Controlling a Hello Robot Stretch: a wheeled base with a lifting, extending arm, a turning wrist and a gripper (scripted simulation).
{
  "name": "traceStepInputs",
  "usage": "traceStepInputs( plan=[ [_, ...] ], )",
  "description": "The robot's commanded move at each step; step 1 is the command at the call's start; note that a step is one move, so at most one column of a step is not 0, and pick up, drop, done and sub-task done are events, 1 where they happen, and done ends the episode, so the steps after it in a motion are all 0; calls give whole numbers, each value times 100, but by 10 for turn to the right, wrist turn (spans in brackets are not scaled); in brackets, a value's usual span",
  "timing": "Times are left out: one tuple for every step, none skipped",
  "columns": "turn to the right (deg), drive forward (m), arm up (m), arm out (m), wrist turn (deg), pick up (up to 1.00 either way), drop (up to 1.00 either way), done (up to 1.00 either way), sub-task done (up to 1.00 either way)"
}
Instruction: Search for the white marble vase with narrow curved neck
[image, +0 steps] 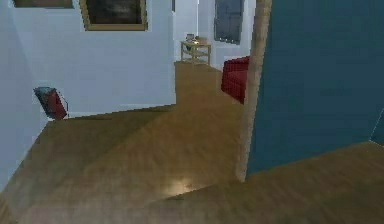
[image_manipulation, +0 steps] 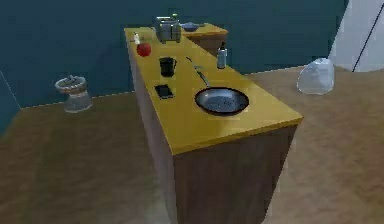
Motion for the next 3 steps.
traceStepInputs(
  plan=[
    [0,100,0,0,0,0,0,0,0],
    [-30,0,0,0,0,0,0,0,0],
    [0,60,0,0,0,0,0,0,0]
  ],
)
